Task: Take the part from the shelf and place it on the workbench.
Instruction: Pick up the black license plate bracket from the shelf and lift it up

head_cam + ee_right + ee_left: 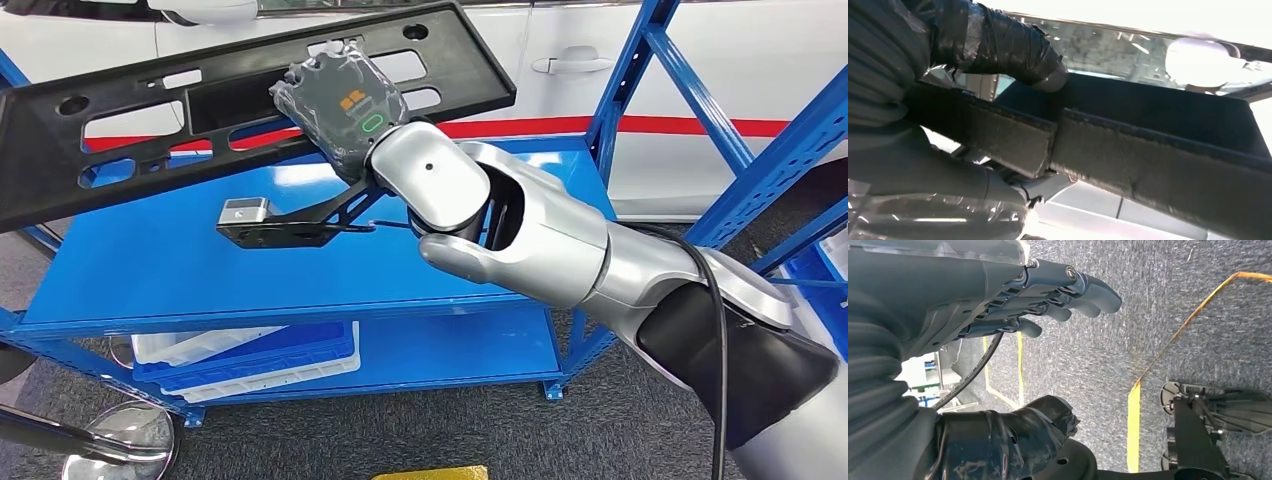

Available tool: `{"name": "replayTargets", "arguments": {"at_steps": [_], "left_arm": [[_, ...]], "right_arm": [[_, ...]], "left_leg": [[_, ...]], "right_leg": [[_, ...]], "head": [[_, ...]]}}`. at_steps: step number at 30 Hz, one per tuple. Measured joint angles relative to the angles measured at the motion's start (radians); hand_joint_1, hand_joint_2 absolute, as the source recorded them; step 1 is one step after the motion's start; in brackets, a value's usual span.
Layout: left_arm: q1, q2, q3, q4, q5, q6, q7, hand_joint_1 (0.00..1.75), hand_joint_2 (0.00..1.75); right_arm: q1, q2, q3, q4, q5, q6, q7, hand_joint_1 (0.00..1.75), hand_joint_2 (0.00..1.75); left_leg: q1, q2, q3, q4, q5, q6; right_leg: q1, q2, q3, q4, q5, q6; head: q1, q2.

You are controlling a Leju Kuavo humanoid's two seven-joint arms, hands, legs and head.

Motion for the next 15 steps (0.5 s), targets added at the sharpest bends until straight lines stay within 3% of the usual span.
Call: {"name": "replayTargets", "arguments": {"at_steps": [6,9,11,13,14,15], "left_arm": [[0.0,0.001,0.004,0.0,0.0,0.002,-0.007,0.0,1.75],[0.0,0.001,0.005,0.0,-0.002,0.003,-0.006,0.0,1.75],[-0.001,0.001,0.005,0.0,-0.003,0.003,-0.003,0.0,1.75],[-0.001,0.001,0.005,0.0,-0.003,0.003,0.0,0.0,1.75],[-0.001,0.001,0.005,0.0,-0.003,0.004,0.002,0.0,1.75],[-0.001,0.001,0.005,0.0,-0.002,0.004,0.003,0.0,1.75]], "right_arm": [[0.001,-0.003,0.0,-0.007,0.006,-0.006,0.009,1.75,1.75],[0.001,-0.005,0.0,-0.011,0.007,-0.006,0.009,1.75,1.75],[0.001,-0.008,0.0,-0.012,0.011,-0.009,0.009,1.75,1.75],[0.006,-0.012,0.0,-0.012,0.018,-0.013,0.009,1.75,1.75],[0.011,-0.013,0.0,-0.012,0.022,-0.016,0.009,1.75,1.75],[0.016,-0.014,0.0,-0.012,0.024,-0.017,0.008,1.75,1.75]], "left_leg": [[-0.007,0.0,-0.003,0.007,-0.005,0.013],[-0.003,0.002,0.009,-0.015,0.004,0.03],[0.002,0.005,0.023,-0.035,0.012,0.041],[0.001,0.006,0.027,-0.038,0.013,0.043],[0.001,0.006,0.028,-0.036,0.012,0.043],[0.003,0.005,0.028,-0.033,0.01,0.042]], "right_leg": [[-0.007,0.0,0.001,-0.002,0.0,0.012],[-0.007,-0.001,0.002,-0.002,-0.005,0.023],[-0.005,-0.003,-0.027,0.06,-0.042,0.026],[-0.005,-0.004,-0.09,0.183,-0.094,0.028],[-0.006,-0.004,-0.117,0.23,-0.105,0.029],[-0.008,-0.005,-0.131,0.248,-0.099,0.031]], "head": [[0.0,0.0],[0.001,0.0],[0.004,0.0],[0.004,0.0],[0.004,0.0],[0.004,0.0]]}}
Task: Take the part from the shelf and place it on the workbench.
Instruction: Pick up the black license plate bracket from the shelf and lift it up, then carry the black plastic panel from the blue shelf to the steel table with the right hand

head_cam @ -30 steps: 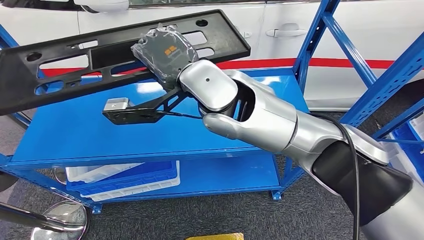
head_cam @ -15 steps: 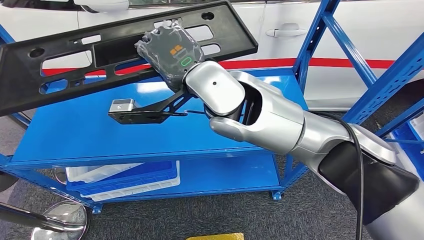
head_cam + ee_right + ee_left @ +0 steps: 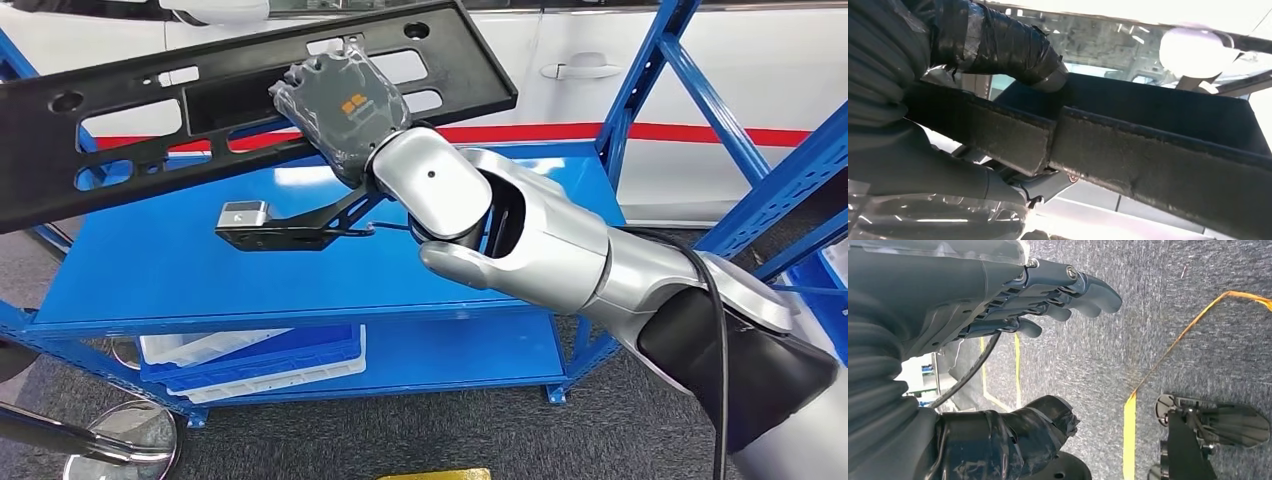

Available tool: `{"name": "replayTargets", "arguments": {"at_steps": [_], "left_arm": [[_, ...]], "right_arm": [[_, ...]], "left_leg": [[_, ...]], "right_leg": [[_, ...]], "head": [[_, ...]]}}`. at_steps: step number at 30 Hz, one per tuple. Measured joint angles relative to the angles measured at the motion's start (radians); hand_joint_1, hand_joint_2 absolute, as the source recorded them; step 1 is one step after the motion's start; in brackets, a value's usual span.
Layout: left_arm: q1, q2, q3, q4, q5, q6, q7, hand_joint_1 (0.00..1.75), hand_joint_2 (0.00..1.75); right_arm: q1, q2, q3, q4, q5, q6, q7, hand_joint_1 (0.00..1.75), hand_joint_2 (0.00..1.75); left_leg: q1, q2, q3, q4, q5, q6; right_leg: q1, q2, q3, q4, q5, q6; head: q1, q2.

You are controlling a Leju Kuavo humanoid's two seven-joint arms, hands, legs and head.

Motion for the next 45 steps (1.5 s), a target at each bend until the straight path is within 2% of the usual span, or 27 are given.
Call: {"name": "replayTargets", "arguments": {"at_steps": [1,4,5,9,11,13,15,16,17,19,21,24,25,26,28,29,30,31,33,35,36,37,39,41,43,44,45], "left_arm": [[0.0,0.0,0.0,0.0,0.0,0.001,0.001,0.0,1.75],[0.0,0.002,0.0,0.0,0.0,0.003,0.001,0.0,1.75],[0.0,0.004,0.0,0.0,0.001,0.004,0.001,0.0,1.75],[0.001,0.006,0.001,0.001,0.0,0.004,0.001,0.0,1.75],[0.0,0.007,0.001,0.001,0.0,0.004,0.001,0.0,1.75],[-0.001,0.009,0.001,0.001,-0.001,0.004,0.001,0.0,1.75],[-0.001,0.009,0.001,0.001,-0.003,0.004,0.001,0.0,1.75],[-0.001,0.01,0.001,0.001,-0.004,0.004,0.001,0.0,1.75],[-0.002,0.01,0.001,0.001,-0.005,0.004,0.001,0.0,1.75],[-0.004,0.013,0.001,0.001,-0.006,0.003,0.001,0.0,1.75],[-0.008,0.016,0.001,0.001,-0.006,0.003,0.001,0.0,1.75],[-0.008,0.019,0.001,0.001,-0.006,0.003,0.001,0.0,1.75],[-0.008,0.019,0.001,0.001,-0.006,0.003,0.0,0.0,1.75],[-0.008,0.019,0.001,0.001,-0.006,0.003,0.0,0.0,1.75],[-0.009,0.019,0.001,0.001,-0.006,0.002,0.001,0.0,1.75],[-0.008,0.019,0.001,0.001,-0.006,0.002,0.002,0.0,1.75],[-0.008,0.019,0.001,0.001,-0.007,0.001,0.004,0.0,1.75],[-0.008,0.019,0.001,0.001,-0.007,0.001,0.006,0.0,1.75],[-0.008,0.018,0.001,0.001,-0.007,0.001,0.01,0.0,1.75],[-0.007,0.017,0.001,0.001,-0.007,0.001,0.011,0.0,1.75],[-0.007,0.017,0.001,0.001,-0.008,0.001,0.011,0.0,1.75],[-0.006,0.017,0.001,0.001,-0.008,0.0,0.012,0.0,1.75],[-0.005,0.017,0.001,0.001,-0.009,-0.002,0.015,0.0,1.75],[-0.004,0.016,0.001,0.002,-0.009,-0.004,0.018,0.0,1.75],[-0.003,0.015,0.001,0.002,-0.01,-0.006,0.02,0.0,1.75],[-0.003,0.015,0.001,0.002,-0.01,-0.006,0.021,0.0,1.75],[-0.003,0.014,0.001,0.002,-0.01,-0.006,0.021,0.0,1.75]], "right_arm": [[0.003,-0.001,0.0,0.0,0.002,-0.001,0.0,1.75,1.75],[0.005,-0.002,0.0,0.001,0.007,-0.006,-0.001,1.75,1.75],[0.005,-0.003,0.0,0.001,0.01,-0.009,-0.002,1.75,1.75],[0.008,-0.003,0.0,0.002,0.016,-0.012,-0.004,1.75,1.75],[0.006,-0.003,-0.001,0.003,0.017,-0.013,-0.004,1.75,1.75],[0.007,-0.003,-0.001,0.003,0.017,-0.013,-0.004,1.75,1.75],[0.008,-0.003,0.0,0.003,0.017,-0.013,-0.005,1.75,1.75],[0.008,-0.003,0.0,0.003,0.017,-0.013,-0.005,1.75,1.75],[0.007,-0.003,0.0,0.003,0.017,-0.013,-0.006,1.75,1.75],[0.005,-0.002,-0.001,0.003,0.017,-0.014,-0.006,1.75,1.75],[0.002,-0.001,-0.003,0.002,0.017,-0.015,-0.006,1.75,1.75],[0.001,-0.002,-0.003,0.003,0.017,-0.016,-0.007,1.75,1.75],[0.0,-0.002,-0.003,0.003,0.017,-0.017,-0.008,1.75,1.75],[-0.001,-0.002,-0.003,0.003,0.017,-0.017,-0.008,1.75,1.75],[-0.001,-0.003,-0.003,0.003,0.017,-0.017,-0.008,1.75,1.75],[0.001,-0.004,-0.003,0.003,0.017,-0.017,-0.008,1.75,1.75],[0.003,-0.004,-0.003,0.003,0.017,-0.016,-0.008,1.75,1.75],[0.004,-0.005,-0.003,0.003,0.017,-0.015,-0.008,1.75,1.75],[0.006,-0.005,-0.003,0.003,0.016,-0.012,-0.008,1.75,1.75],[0.006,-0.005,-0.004,0.002,0.016,-0.01,-0.007,1.75,1.75],[0.005,-0.005,-0.004,0.002,0.016,-0.009,-0.006,1.75,1.75],[0.005,-0.006,-0.004,0.002,0.016,-0.007,-0.005,1.75,1.75],[0.003,-0.006,-0.005,0.002,0.015,-0.003,-0.004,1.75,1.75],[0.002,-0.006,-0.005,0.002,0.013,0.002,-0.003,1.75,1.75],[0.002,-0.006,-0.005,0.002,0.013,0.006,-0.003,1.75,1.75],[0.002,-0.006,-0.005,0.002,0.013,0.008,-0.002,1.75,1.75],[0.002,-0.006,-0.005,0.002,0.012,0.009,-0.002,1.75,1.75]], "left_leg": [[0.002,-0.002,0.0,0.004,-0.003,-0.003],[0.005,-0.009,-0.005,0.027,-0.019,-0.02],[0.005,-0.01,-0.009,0.034,-0.022,-0.027],[0.006,-0.009,-0.023,0.042,-0.026,-0.049],[0.007,-0.007,-0.047,0.101,-0.074,-0.053],[0.007,-0.006,-0.092,0.225,-0.146,-0.053],[0.004,-0.006,-0.113,0.302,-0.176,-0.05],[0.003,-0.006,-0.098,0.289,-0.165,-0.047],[0.0,-0.006,-0.065,0.24,-0.142,-0.041],[-0.009,-0.005,0.016,0.104,-0.102,-0.026],[-0.019,-0.005,0.048,0.038,-0.084,-0.016],[-0.022,-0.004,0.034,0.028,-0.056,-0.003],[-0.02,-0.002,0.029,0.022,-0.044,0.003],[-0.017,0.001,0.021,0.016,-0.03,0.009],[-0.016,0.004,0.0,0.015,-0.01,0.016],[-0.016,0.005,-0.013,0.016,-0.001,0.017],[-0.016,0.006,-0.027,0.018,0.008,0.016],[-0.016,0.006,-0.041,0.022,0.016,0.015],[-0.016,0.007,-0.068,0.032,0.03,0.01],[-0.018,0.005,-0.086,0.041,0.042,0.001],[-0.019,0.005,-0.09,0.041,0.048,-0.004],[-0.02,0.005,-0.093,0.039,0.056,-0.01],[-0.02,0.004,-0.098,0.034,0.068,-0.023],[-0.018,0.002,-0.119,0.068,0.023,-0.034],[-0.015,0.002,-0.151,0.177,-0.074,-0.043],[-0.014,0.002,-0.165,0.243,-0.11,-0.046],[-0.014,0.002,-0.17,0.294,-0.123,-0.049]], "right_leg": [[-0.003,-0.001,0.005,-0.019,0.025,0.001],[-0.007,-0.001,0.075,-0.183,0.113,0.003],[-0.006,0.0,0.088,-0.213,0.122,0.001],[-0.003,0.004,0.084,-0.226,0.128,-0.023],[-0.004,0.001,0.082,-0.234,0.137,-0.039],[0.002,-0.001,0.075,-0.235,0.145,-0.049],[0.009,-0.002,0.066,-0.233,0.152,-0.054],[0.012,-0.002,0.06,-0.232,0.156,-0.055],[0.014,-0.002,0.055,-0.231,0.161,-0.055],[0.018,-0.001,0.046,-0.23,0.172,-0.051],[0.017,-0.002,0.042,-0.233,0.185,-0.04],[0.015,-0.004,0.037,-0.241,0.197,-0.02],[0.016,-0.004,0.03,-0.23,0.178,-0.016],[0.016,-0.004,0.019,-0.2,0.141,-0.012],[0.014,-0.005,-0.007,-0.088,0.039,-0.007],[0.014,-0.005,-0.015,-0.028,0.004,-0.005],[0.014,-0.005,-0.013,0.012,-0.007,-0.004],[0.014,-0.005,0.002,0.023,0.004,-0.003],[0.014,-0.005,0.082,-0.054,0.049,-0.008],[0.019,-0.005,0.173,-0.182,0.052,-0.016],[0.021,-0.004,0.197,-0.223,0.045,-0.02],[0.024,-0.004,0.203,-0.241,0.04,-0.024],[0.02,-0.005,0.192,-0.25,0.058,-0.035],[0.014,-0.007,0.175,-0.258,0.081,-0.05],[0.014,-0.008,0.152,-0.259,0.102,-0.059],[0.015,-0.009,0.138,-0.257,0.111,-0.061],[0.015,-0.009,0.124,-0.254,0.119,-0.061]], "head": [[0.0,0.0],[0.0,0.0],[0.0,0.0],[0.001,0.0],[0.0,0.0],[0.0,0.0],[0.0,0.0],[0.0,0.0],[0.0,0.0],[0.0,0.0],[0.0,0.0],[0.001,0.0],[0.002,0.0],[0.004,0.0],[0.006,0.0],[0.006,0.0],[0.006,0.0],[0.006,0.0],[0.006,0.0],[0.006,0.0],[0.007,0.0],[0.007,0.0],[0.01,0.0],[0.008,0.0],[0.008,0.0],[0.008,0.0],[0.008,0.0]]}}
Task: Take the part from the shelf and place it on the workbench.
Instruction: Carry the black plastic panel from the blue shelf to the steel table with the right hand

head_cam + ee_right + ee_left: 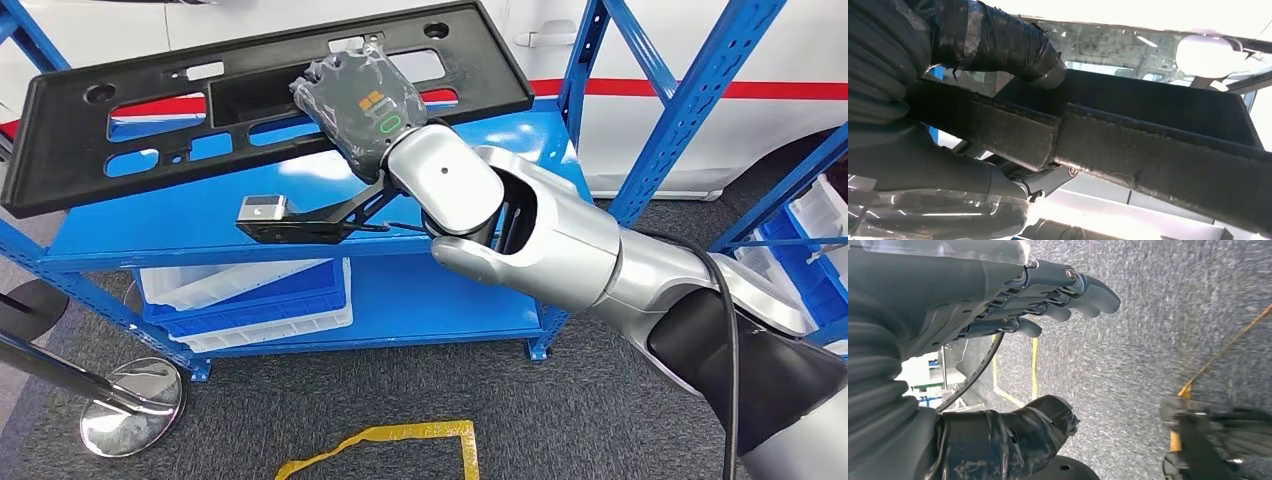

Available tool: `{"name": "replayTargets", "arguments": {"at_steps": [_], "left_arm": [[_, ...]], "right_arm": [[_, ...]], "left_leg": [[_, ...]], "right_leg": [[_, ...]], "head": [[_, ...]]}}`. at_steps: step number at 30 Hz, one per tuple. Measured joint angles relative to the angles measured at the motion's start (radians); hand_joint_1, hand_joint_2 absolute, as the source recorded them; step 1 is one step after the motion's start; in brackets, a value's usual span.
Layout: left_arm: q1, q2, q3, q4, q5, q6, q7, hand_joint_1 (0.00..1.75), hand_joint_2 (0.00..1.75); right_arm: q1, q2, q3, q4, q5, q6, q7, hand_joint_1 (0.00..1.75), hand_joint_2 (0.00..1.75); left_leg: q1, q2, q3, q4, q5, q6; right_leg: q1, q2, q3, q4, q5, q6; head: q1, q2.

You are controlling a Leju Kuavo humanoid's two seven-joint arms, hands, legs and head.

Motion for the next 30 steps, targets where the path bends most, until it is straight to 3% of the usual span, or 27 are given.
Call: {"name": "replayTargets", "arguments": {"at_steps": [1,2,4,6,7,9,10,12,14,15,16,17,18,20,22,24,25,27,29,30], "left_arm": [[0.0,-0.001,0.0,0.0,0.0,0.0,0.001,0.0,1.75],[-0.001,-0.001,0.0,0.0,0.0,-0.001,0.001,0.0,1.75],[-0.003,-0.002,0.0,0.0,-0.001,-0.001,0.001,0.0,1.75],[-0.006,-0.002,0.0,0.0,-0.001,-0.002,0.001,0.0,1.75],[-0.007,-0.002,0.0,0.0,-0.001,-0.002,0.001,0.0,1.75],[-0.007,-0.003,0.0,0.0,-0.001,-0.003,0.001,0.0,1.75],[-0.007,-0.004,0.0,0.0,-0.001,-0.003,0.0,0.0,1.75],[-0.006,-0.006,0.0,0.0,-0.002,-0.004,-0.001,0.0,1.75],[-0.006,-0.007,0.0,0.0,-0.004,-0.005,-0.002,0.0,1.75],[-0.006,-0.008,0.0,0.0,-0.005,-0.006,-0.002,0.0,1.75],[-0.006,-0.009,0.0,0.0,-0.006,-0.008,-0.002,0.0,1.75],[-0.006,-0.01,0.0,0.0,-0.007,-0.009,-0.002,0.0,1.75],[-0.006,-0.011,0.0,0.0,-0.007,-0.01,-0.001,0.0,1.75],[-0.006,-0.017,0.0,0.0,-0.009,-0.012,0.0,0.0,1.75],[-0.004,-0.022,0.0,0.0,-0.012,-0.013,0.002,0.0,1.75],[-0.003,-0.023,0.0,0.0,-0.015,-0.013,0.005,0.0,1.75],[-0.002,-0.024,0.0,0.0,-0.016,-0.014,0.005,0.0,1.75],[-0.002,-0.025,0.0,0.0,-0.016,-0.015,0.007,0.0,1.75],[-0.001,-0.026,0.0,0.0,-0.016,-0.016,0.008,0.0,1.75],[0.0,-0.026,0.0,0.0,-0.017,-0.016,0.007,0.0,1.75]], "right_arm": [[0.0,0.0,0.0,0.0,0.0,0.001,0.0,1.75,1.75],[0.0,0.0,0.0,0.0,0.0,0.001,0.0,1.75,1.75],[-0.001,0.0,0.0,0.0,0.0,0.001,0.0,1.75,1.75],[-0.003,0.0,-0.001,0.0,-0.001,0.003,0.0,1.75,1.75],[-0.004,0.0,-0.001,0.0,-0.001,0.006,0.0,1.75,1.75],[-0.005,-0.001,-0.001,0.0,-0.001,0.017,-0.002,1.75,1.75],[-0.006,-0.002,-0.001,0.0,-0.002,0.022,-0.003,1.75,1.75],[-0.006,-0.004,-0.001,0.001,-0.002,0.027,-0.004,1.75,1.75],[-0.007,-0.005,-0.001,0.001,-0.002,0.029,-0.004,1.75,1.75],[-0.008,-0.006,-0.001,0.001,-0.002,0.03,-0.004,1.75,1.75],[-0.008,-0.006,0.0,0.001,-0.002,0.031,-0.004,1.75,1.75],[-0.008,-0.006,0.0,0.001,-0.002,0.033,-0.004,1.75,1.75],[-0.008,-0.006,0.001,0.002,-0.002,0.034,-0.003,1.75,1.75],[-0.011,-0.006,0.001,0.001,-0.002,0.036,-0.002,1.75,1.75],[-0.016,-0.006,0.0,0.002,-0.002,0.039,-0.001,1.75,1.75],[-0.019,-0.006,0.0,0.002,-0.002,0.041,0.001,1.75,1.75],[-0.02,-0.006,0.001,0.002,-0.002,0.042,0.001,1.75,1.75],[-0.022,-0.006,0.001,0.003,-0.002,0.044,0.002,1.75,1.75],[-0.024,-0.005,0.002,0.003,-0.004,0.049,0.002,1.75,1.75],[-0.024,-0.005,0.003,0.003,-0.004,0.051,0.002,1.75,1.75]], "left_leg": [[0.001,0.0,0.008,0.024,0.008,-0.001],[0.001,0.0,0.032,0.015,0.033,-0.001],[0.002,0.0,0.125,-0.091,0.066,0.002],[-0.003,-0.003,0.208,-0.215,0.051,0.014],[-0.006,-0.005,0.225,-0.248,0.041,0.021],[-0.008,-0.006,0.219,-0.263,0.054,0.037],[-0.006,-0.004,0.212,-0.267,0.064,0.046],[-0.002,0.001,0.193,-0.271,0.088,0.063],[-0.003,0.002,0.167,-0.27,0.108,0.072],[-0.004,0.002,0.153,-0.268,0.117,0.072],[-0.005,0.002,0.138,-0.266,0.127,0.071],[-0.006,0.002,0.124,-0.264,0.136,0.07],[-0.007,0.002,0.112,-0.261,0.145,0.069],[-0.008,0.002,0.093,-0.258,0.16,0.063],[-0.005,0.002,0.084,-0.264,0.18,0.052],[-0.001,0.002,0.08,-0.279,0.201,0.039],[-0.002,0.001,0.075,-0.281,0.198,0.034],[-0.003,-0.002,0.052,-0.233,0.138,0.024],[0.003,-0.003,0.021,-0.111,0.046,0.014],[0.007,-0.003,0.01,-0.052,0.023,0.009]], "right_leg": [[0.0,0.0,-0.014,0.003,0.008,0.001],[0.0,0.0,-0.028,0.007,0.016,0.002],[0.001,0.001,-0.052,0.015,0.031,0.008],[0.002,-0.001,-0.065,0.019,0.045,0.019],[0.002,-0.001,-0.069,0.017,0.054,0.024],[0.001,-0.002,-0.073,0.01,0.068,0.035],[0.001,-0.001,-0.079,0.015,0.058,0.041],[0.0,0.0,-0.103,0.077,-0.019,0.049],[-0.001,0.0,-0.132,0.199,-0.114,0.053],[-0.001,0.0,-0.138,0.253,-0.134,0.054],[0.0,0.0,-0.131,0.282,-0.129,0.054],[0.0,0.0,-0.109,0.28,-0.105,0.051],[0.002,0.001,-0.072,0.245,-0.076,0.047],[0.01,0.001,0.029,0.11,-0.055,0.03],[0.018,0.002,0.093,0.004,-0.068,0.02],[0.018,0.0,0.098,-0.031,-0.055,0.017],[0.015,-0.002,0.094,-0.042,-0.04,0.013],[0.005,-0.008,0.083,-0.061,-0.014,0.002],[0.004,-0.01,0.059,-0.058,0.004,-0.002],[0.003,-0.01,0.044,-0.053,0.012,0.0]], "head": [[0.0,0.0],[0.0,0.0],[0.0,0.0],[0.001,0.0],[0.001,0.0],[0.0,0.0],[0.001,0.0],[0.003,0.0],[0.006,0.0],[0.007,0.0],[0.008,0.0],[0.008,0.0],[0.008,0.0],[0.007,0.0],[0.007,0.0],[0.008,0.0],[0.008,0.0],[0.008,0.0],[0.008,0.0],[0.007,0.0]]}}
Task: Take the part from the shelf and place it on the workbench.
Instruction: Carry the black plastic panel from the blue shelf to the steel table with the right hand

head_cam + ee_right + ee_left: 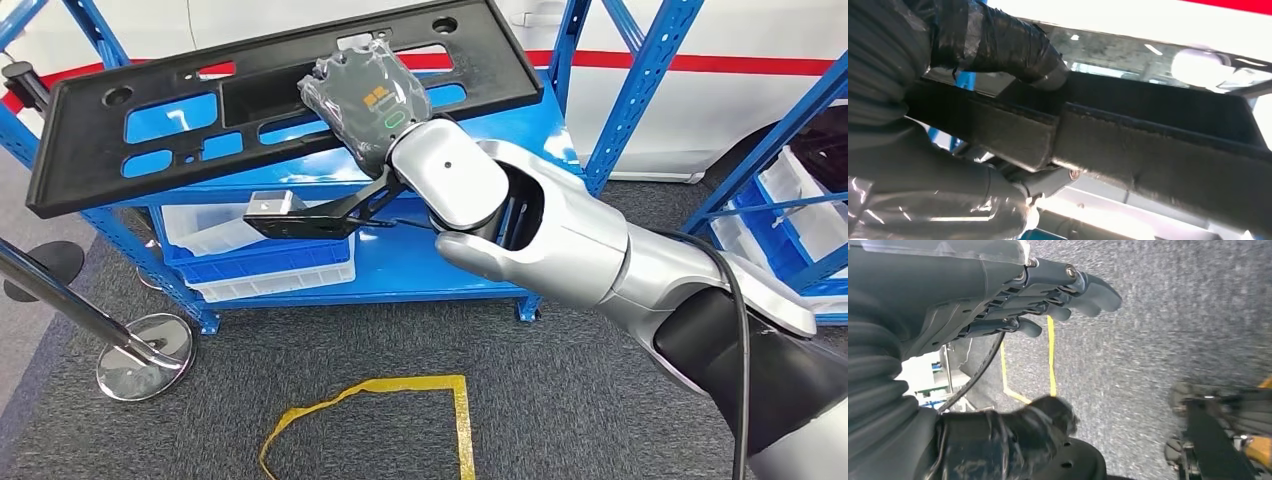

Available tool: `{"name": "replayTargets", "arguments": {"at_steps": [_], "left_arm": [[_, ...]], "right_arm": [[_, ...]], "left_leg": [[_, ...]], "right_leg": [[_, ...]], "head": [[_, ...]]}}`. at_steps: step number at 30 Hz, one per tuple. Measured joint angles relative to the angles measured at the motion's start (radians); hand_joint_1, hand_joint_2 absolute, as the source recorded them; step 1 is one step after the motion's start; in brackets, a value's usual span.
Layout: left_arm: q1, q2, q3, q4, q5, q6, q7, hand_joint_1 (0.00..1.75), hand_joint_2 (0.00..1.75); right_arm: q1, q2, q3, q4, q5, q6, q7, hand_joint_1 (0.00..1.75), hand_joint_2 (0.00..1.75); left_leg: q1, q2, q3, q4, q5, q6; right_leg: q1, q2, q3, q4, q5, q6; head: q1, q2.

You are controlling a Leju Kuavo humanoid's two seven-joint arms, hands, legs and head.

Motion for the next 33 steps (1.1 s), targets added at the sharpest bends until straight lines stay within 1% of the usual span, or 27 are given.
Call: {"name": "replayTargets", "arguments": {"at_steps": [1,2,4,5,6,7,9,10,11,12,14,15,16,17,18,19,20,21,23,25,26,27,28,30,31,32,33], "left_arm": [[0.0,0.0,0.0,0.0,0.0,0.0,0.0,0.0,1.75],[0.0,0.0,0.0,0.0,0.0,0.0,0.0,0.0,1.75],[-0.002,0.0,0.0,0.0,-0.001,0.0,-0.001,0.0,1.75],[-0.003,-0.001,0.0,0.0,-0.001,0.0,-0.001,0.0,1.75],[-0.004,-0.002,0.0,0.0,-0.002,0.0,-0.001,0.0,1.75],[-0.004,-0.003,0.0,0.0,-0.002,-0.001,-0.002,0.0,1.75],[-0.003,-0.003,0.0,0.0,-0.004,-0.003,-0.001,0.0,1.75],[-0.001,-0.004,0.0,0.0,-0.005,-0.005,0.0,0.0,1.75],[0.0,-0.004,0.0,0.0,-0.006,-0.007,0.002,0.0,1.75],[0.001,-0.004,0.0,0.0,-0.007,-0.008,0.004,0.0,1.75],[0.001,-0.004,0.0,0.0,-0.009,-0.011,0.009,0.0,1.75],[0.0,-0.004,0.0,0.0,-0.01,-0.013,0.011,0.0,1.75],[0.0,-0.004,0.0,0.0,-0.011,-0.014,0.013,0.0,1.75],[0.0,-0.004,0.0,0.0,-0.012,-0.014,0.016,0.0,1.75],[-0.001,-0.004,0.0,0.0,-0.012,-0.015,0.018,0.0,1.75],[-0.001,-0.004,0.0,0.0,-0.012,-0.015,0.021,0.0,1.75],[-0.001,-0.007,0.0,0.0,-0.012,-0.015,0.023,0.0,1.75],[-0.001,-0.009,0.0,0.0,-0.012,-0.015,0.025,0.0,1.75],[-0.002,-0.014,0.0,0.0,-0.013,-0.015,0.027,0.0,1.75],[-0.002,-0.012,0.0,0.0,-0.013,-0.015,0.031,0.0,1.75],[-0.002,-0.011,0.0,0.001,-0.013,-0.015,0.032,0.0,1.75],[-0.002,-0.01,0.0,0.001,-0.013,-0.015,0.033,0.0,1.75],[-0.002,-0.01,0.0,0.001,-0.012,-0.015,0.033,0.0,1.75],[-0.002,-0.011,0.0,0.001,-0.012,-0.015,0.033,0.0,1.75],[-0.002,-0.011,0.0,0.001,-0.012,-0.015,0.033,0.0,1.75],[-0.003,-0.011,0.0,0.001,-0.012,-0.015,0.033,0.0,1.75],[-0.003,-0.011,0.0,0.001,-0.012,-0.015,0.033,0.0,1.75]], "right_arm": [[0.0,0.0,0.001,0.0,-0.001,0.001,0.0,1.75,1.75],[0.0,0.0,0.002,0.0,-0.002,0.002,0.0,1.75,1.75],[0.0,0.0,0.003,0.0,-0.004,0.002,0.0,1.75,1.75],[-0.001,0.0,0.003,0.0,-0.005,0.002,0.0,1.75,1.75],[-0.002,0.0,0.003,0.0,-0.006,0.002,0.0,1.75,1.75],[-0.003,0.0,0.003,0.001,-0.006,0.002,0.0,1.75,1.75],[-0.001,0.0,0.005,0.003,-0.007,0.001,0.0,1.75,1.75],[0.002,-0.001,0.006,0.004,-0.008,0.001,0.0,1.75,1.75],[0.006,-0.003,0.007,0.006,-0.009,0.001,0.0,1.75,1.75],[0.009,-0.004,0.008,0.008,-0.01,0.001,0.0,1.75,1.75],[0.012,-0.006,0.009,0.01,-0.01,0.002,0.0,1.75,1.75],[0.012,-0.006,0.009,0.011,-0.01,0.002,0.0,1.75,1.75],[0.013,-0.006,0.01,0.012,-0.011,0.002,0.0,1.75,1.75],[0.013,-0.006,0.01,0.013,-0.013,0.002,0.001,1.75,1.75],[0.014,-0.006,0.011,0.014,-0.014,0.002,0.001,1.75,1.75],[0.013,-0.006,0.011,0.015,-0.015,0.001,0.002,1.75,1.75],[0.011,-0.006,0.011,0.015,-0.016,0.001,0.002,1.75,1.75],[0.01,-0.006,0.011,0.015,-0.016,0.001,0.003,1.75,1.75],[0.007,-0.006,0.01,0.016,-0.017,0.001,0.005,1.75,1.75],[0.006,-0.006,0.01,0.017,-0.018,0.001,0.007,1.75,1.75],[0.006,-0.006,0.01,0.018,-0.019,0.002,0.007,1.75,1.75],[0.005,-0.006,0.01,0.019,-0.02,0.002,0.008,1.75,1.75],[0.004,-0.006,0.01,0.019,-0.021,0.003,0.009,1.75,1.75],[0.003,-0.006,0.01,0.02,-0.023,0.004,0.012,1.75,1.75],[0.003,-0.006,0.01,0.021,-0.024,0.005,0.013,1.75,1.75],[0.003,-0.006,0.01,0.021,-0.025,0.005,0.013,1.75,1.75],[0.003,-0.006,0.01,0.021,-0.025,0.006,0.013,1.75,1.75]], "left_leg": [[0.004,0.0,0.0,0.037,0.0,-0.006],[0.007,0.0,0.015,0.043,0.02,-0.011],[0.015,0.0,0.087,-0.041,0.067,-0.024],[0.015,-0.001,0.13,-0.104,0.071,-0.029],[0.014,-0.004,0.162,-0.157,0.063,-0.027],[0.012,-0.007,0.178,-0.189,0.051,-0.022],[0.009,-0.009,0.173,-0.2,0.05,-0.004],[0.009,-0.008,0.165,-0.199,0.057,0.004],[0.008,-0.006,0.158,-0.199,0.064,0.014],[0.007,-0.004,0.15,-0.2,0.071,0.024],[0.0,-0.003,0.134,-0.198,0.085,0.041],[-0.005,-0.003,0.125,-0.197,0.091,0.046],[-0.01,-0.003,0.117,-0.196,0.097,0.05],[-0.015,-0.004,0.108,-0.195,0.103,0.052],[-0.021,-0.005,0.101,-0.195,0.11,0.055],[-0.026,-0.006,0.094,-0.194,0.116,0.057],[-0.031,-0.007,0.088,-0.195,0.123,0.056],[-0.033,-0.007,0.084,-0.196,0.131,0.054],[-0.029,-0.006,0.078,-0.204,0.15,0.045],[-0.024,-0.006,0.074,-0.215,0.164,0.035],[-0.025,-0.006,0.068,-0.211,0.153,0.03],[-0.026,-0.007,0.059,-0.188,0.12,0.024],[-0.024,-0.007,0.046,-0.145,0.072,0.017],[-0.013,-0.006,0.02,-0.021,-0.017,0.0],[-0.007,-0.006,0.017,0.029,-0.03,-0.008],[-0.001,-0.006,0.025,0.053,-0.019,-0.017],[0.005,-0.006,0.048,0.047,0.009,-0.026]], "right_leg": [[-0.002,0.0,-0.015,0.006,0.007,0.003],[-0.005,0.0,-0.03,0.013,0.013,0.007],[-0.011,0.001,-0.059,0.03,0.021,0.017],[-0.012,0.0,-0.071,0.039,0.025,0.022],[-0.011,0.001,-0.082,0.046,0.03,0.028],[-0.009,0.001,-0.091,0.05,0.036,0.035],[-0.008,0.002,-0.104,0.05,0.051,0.047],[-0.009,0.002,-0.11,0.053,0.046,0.052],[-0.011,0.003,-0.119,0.071,0.025,0.055],[-0.012,0.004,-0.132,0.107,-0.012,0.057],[-0.011,0.006,-0.167,0.236,-0.108,0.057],[-0.008,0.006,-0.181,0.299,-0.14,0.055],[-0.005,0.007,-0.183,0.339,-0.154,0.051],[0.0,0.008,-0.167,0.342,-0.147,0.044],[0.007,0.008,-0.133,0.305,-0.124,0.032],[0.015,0.009,-0.086,0.244,-0.099,0.016],[0.024,0.008,-0.036,0.169,-0.085,-0.002],[0.031,0.007,0.002,0.108,-0.077,-0.015],[0.04,0.005,0.029,0.047,-0.07,-0.024],[0.039,0.004,0.023,0.027,-0.04,-0.021],[0.036,0.002,0.022,0.013,-0.024,-0.021],[0.031,-0.001,0.017,0.001,-0.008,-0.02],[0.026,-0.004,0.009,-0.006,0.006,-0.019],[0.021,-0.005,-0.022,0.001,0.026,-0.017],[0.017,-0.005,-0.041,0.01,0.035,-0.013],[0.012,-0.005,-0.062,0.02,0.043,-0.007],[0.006,-0.005,-0.083,0.032,0.05,0.0]], "head": [[0.0,0.0],[0.0,0.0],[-0.001,0.0],[-0.001,0.0],[-0.002,0.0],[-0.001,0.0],[0.0,0.0],[0.001,0.0],[0.003,0.0],[0.006,0.0],[0.01,0.0],[0.01,0.0],[0.01,0.0],[0.01,0.0],[0.01,0.0],[0.01,0.0],[0.009,0.0],[0.008,0.0],[0.008,0.0],[0.009,0.0],[0.008,0.0],[0.007,0.0],[0.006,0.0],[0.005,0.0],[0.005,0.0],[0.004,0.0],[0.004,0.0]]}}
